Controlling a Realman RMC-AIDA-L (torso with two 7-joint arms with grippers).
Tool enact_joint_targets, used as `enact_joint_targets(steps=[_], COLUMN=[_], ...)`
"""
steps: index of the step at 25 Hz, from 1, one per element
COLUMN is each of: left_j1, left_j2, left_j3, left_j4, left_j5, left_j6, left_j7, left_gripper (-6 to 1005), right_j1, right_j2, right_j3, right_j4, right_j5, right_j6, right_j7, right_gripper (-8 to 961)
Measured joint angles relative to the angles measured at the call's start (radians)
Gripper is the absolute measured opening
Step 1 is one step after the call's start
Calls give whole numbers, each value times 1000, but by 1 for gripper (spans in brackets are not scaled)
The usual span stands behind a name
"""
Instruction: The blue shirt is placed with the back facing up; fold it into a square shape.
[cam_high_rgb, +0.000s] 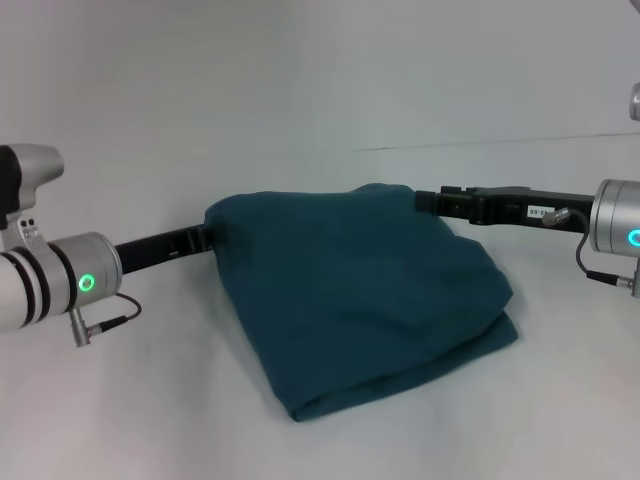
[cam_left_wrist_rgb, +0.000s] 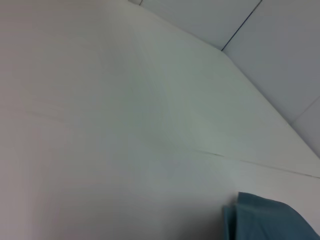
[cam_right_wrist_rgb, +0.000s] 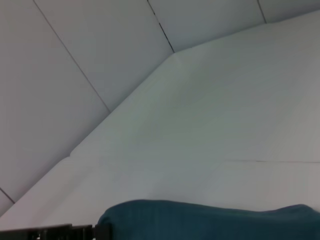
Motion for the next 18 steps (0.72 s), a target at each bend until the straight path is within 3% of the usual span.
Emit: enact_joint_targets(steps=[10, 18], left_j1=[-43, -69], left_j2=[-7, -25], left_j3=[5, 5], left_j4=[2, 24], left_j5=[0, -5], left_j6=[-55, -60], left_j7=[59, 121], left_gripper=[48, 53], right_j1=[-1, -5], right_j2=[8, 14], right_j3=[2, 2], right_j4=[14, 14], right_j5=[1, 1], right_j6=[2, 1], right_j7=[-18, -20], right_gripper=[598, 598])
